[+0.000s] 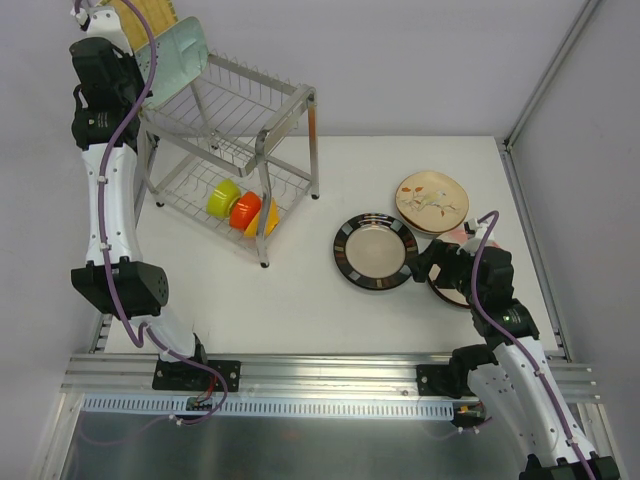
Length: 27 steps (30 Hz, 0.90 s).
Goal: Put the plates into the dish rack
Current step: Insert the plate into the dish rack
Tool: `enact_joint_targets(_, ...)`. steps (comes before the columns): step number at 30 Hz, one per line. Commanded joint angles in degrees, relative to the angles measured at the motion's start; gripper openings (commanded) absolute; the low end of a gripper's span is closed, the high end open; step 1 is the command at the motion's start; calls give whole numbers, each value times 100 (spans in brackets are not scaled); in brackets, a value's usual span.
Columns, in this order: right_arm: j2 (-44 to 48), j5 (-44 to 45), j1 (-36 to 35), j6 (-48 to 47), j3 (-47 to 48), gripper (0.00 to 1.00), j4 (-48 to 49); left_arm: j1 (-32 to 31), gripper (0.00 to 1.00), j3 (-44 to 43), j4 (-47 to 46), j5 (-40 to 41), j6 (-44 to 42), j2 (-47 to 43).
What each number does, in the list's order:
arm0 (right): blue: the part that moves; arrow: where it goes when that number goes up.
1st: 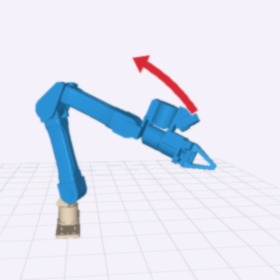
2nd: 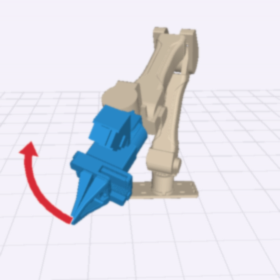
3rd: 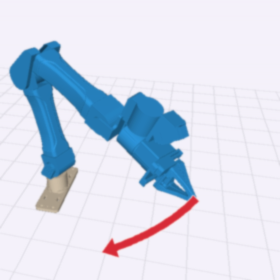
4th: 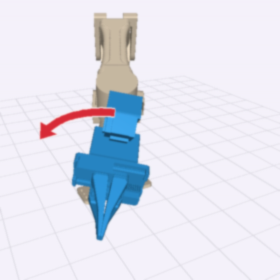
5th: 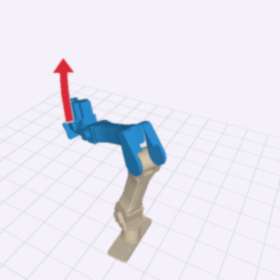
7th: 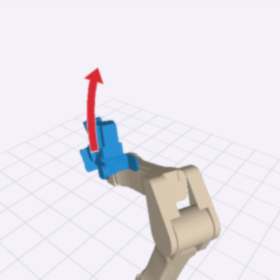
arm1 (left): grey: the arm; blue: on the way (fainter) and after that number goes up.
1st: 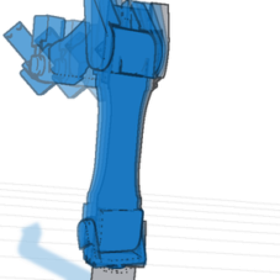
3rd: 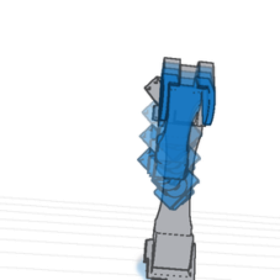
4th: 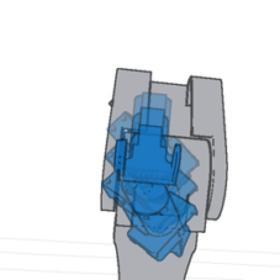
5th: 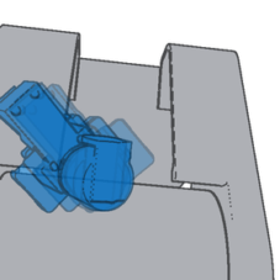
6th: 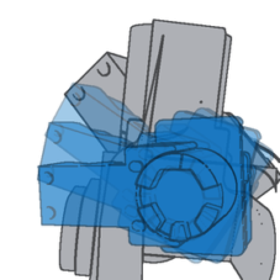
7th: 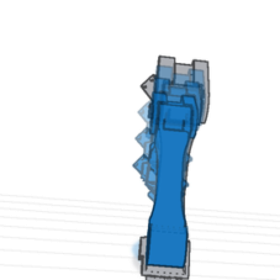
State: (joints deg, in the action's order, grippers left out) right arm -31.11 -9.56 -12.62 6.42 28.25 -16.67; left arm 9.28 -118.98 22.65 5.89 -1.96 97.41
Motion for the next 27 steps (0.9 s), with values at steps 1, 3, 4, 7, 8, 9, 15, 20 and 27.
enact_joint_targets(1,44,69,-30,-79,-21,100,234,-23,0,-328,-218,211,-33,-116)
enact_joint_targets(3,44,77,-21,-79,-21,100,234,-23,0,-345,-226,263,-77,-116)
enact_joint_targets(4,53,77,-30,-88,-21,99,243,-23,0,-363,-226,281,-103,-125)
enact_joint_targets(7,53,77,-30,-79,-21,100,234,-23,0,-380,-235,316,-156,-152)
enact_joint_targets(8,61,77,-30,-79,-21,100,234,-23,0,-398,-226,334,-173,-160)
enact_joint_targets(9,62,77,-30,-79,-21,100,234,-31,0,-398,-235,343,-200,-152)
enact_joint_targets(15,70,77,-30,-79,-21,100,234,-14,0,-372,-235,492,-305,-222)
enact_joint_targets(20,70,86,-21,-88,-21,99,243,-22,0,-319,-235,571,-376,-301)
enact_joint_targets(27,70,95,-30,-105,-4,100,243,-14,0,-205,-244,615,-349,-389)
